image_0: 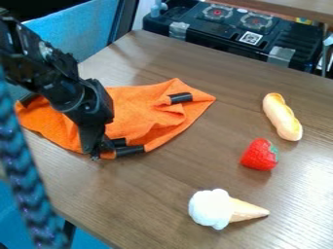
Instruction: Unfold the orange cloth from bottom to top
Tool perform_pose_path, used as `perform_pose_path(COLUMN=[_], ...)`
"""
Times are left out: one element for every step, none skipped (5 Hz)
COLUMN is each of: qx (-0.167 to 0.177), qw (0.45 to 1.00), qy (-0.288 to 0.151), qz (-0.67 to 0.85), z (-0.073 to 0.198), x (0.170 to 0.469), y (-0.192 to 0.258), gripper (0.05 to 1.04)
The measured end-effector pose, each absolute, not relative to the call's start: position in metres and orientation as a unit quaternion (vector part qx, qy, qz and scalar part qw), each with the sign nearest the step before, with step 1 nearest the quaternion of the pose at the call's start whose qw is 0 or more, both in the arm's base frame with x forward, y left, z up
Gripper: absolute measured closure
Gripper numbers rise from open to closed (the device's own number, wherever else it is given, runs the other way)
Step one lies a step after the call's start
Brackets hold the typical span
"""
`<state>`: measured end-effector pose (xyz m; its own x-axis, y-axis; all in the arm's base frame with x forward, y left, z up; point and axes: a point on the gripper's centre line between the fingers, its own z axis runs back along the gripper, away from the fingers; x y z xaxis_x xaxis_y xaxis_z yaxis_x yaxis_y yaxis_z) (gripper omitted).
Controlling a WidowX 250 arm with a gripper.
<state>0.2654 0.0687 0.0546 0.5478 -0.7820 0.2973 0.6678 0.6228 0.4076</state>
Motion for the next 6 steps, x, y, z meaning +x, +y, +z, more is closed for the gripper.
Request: perform_pose_path(qx=[0.12,0.119,0.103,0.094,0.088,0.079], qw=[0.872,0.87,0.873,0.876,0.884,0.896], qy=[-0.23,-0.232,-0.231,-0.238,-0.25,-0.251], qz=[-0.416,-0.418,-0.417,-0.409,-0.386,-0.359], z=[0.053,0.054,0.055,0.064,0.078,0.087], x=[0.265,0.267,0.265,0.271,0.285,0.302], y=[0.068,0.068,0.067,0.074,0.085,0.099], gripper=[0.69,0.909,1.017,1.034,1.034,1.034])
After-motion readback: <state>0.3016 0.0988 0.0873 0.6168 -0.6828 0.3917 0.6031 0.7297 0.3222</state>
